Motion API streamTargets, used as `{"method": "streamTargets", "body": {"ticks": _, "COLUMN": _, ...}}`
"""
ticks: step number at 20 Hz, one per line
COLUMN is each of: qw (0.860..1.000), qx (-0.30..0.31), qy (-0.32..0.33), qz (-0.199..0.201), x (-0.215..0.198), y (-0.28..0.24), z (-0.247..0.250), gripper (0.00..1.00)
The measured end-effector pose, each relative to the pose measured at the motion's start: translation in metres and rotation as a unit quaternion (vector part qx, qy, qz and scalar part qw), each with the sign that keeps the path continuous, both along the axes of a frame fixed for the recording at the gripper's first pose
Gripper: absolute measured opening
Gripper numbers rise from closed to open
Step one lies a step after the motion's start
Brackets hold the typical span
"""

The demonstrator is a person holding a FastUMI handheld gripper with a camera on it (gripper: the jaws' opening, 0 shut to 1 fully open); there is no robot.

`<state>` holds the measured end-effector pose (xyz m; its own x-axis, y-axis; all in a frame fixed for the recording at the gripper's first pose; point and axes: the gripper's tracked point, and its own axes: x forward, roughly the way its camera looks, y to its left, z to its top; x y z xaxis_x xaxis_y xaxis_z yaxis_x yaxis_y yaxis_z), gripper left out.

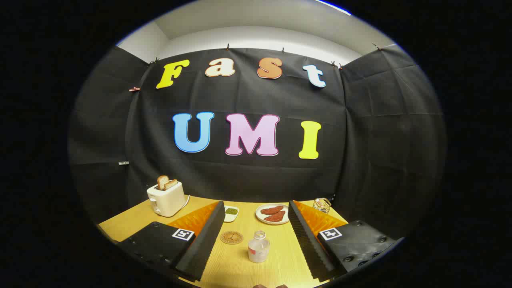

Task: Take the bottle from table, then pour the juice into the cup, finally place the bottle on the coaster

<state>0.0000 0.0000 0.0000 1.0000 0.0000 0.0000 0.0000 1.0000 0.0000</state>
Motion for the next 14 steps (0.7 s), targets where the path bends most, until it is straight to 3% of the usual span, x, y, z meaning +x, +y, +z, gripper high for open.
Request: {"method": "streamTargets", "body": {"ticks": 14, "qw": 0.997, "qx": 0.015, "qy": 0.035, "qz": 0.064, "x": 0.032, "y": -0.012, "z": -0.05, "gripper": 0.97}}
